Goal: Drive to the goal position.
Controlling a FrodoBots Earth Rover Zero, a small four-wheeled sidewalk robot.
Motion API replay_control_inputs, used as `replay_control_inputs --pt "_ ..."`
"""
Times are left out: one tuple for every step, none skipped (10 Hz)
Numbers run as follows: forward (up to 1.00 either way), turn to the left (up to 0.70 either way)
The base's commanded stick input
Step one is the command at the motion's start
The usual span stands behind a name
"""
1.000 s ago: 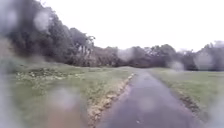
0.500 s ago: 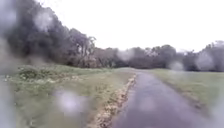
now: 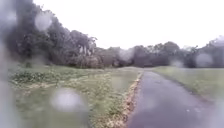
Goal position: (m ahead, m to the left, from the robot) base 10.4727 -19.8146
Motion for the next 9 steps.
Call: replay_control_inputs --pt "0.85 0.0" --pt "0.85 0.0" --pt "0.85 0.0" --pt "0.85 -0.14" --pt "0.85 -0.34" --pt "0.85 -0.23" --pt "0.85 0.0" --pt "0.85 0.0" --pt "0.85 -0.11"
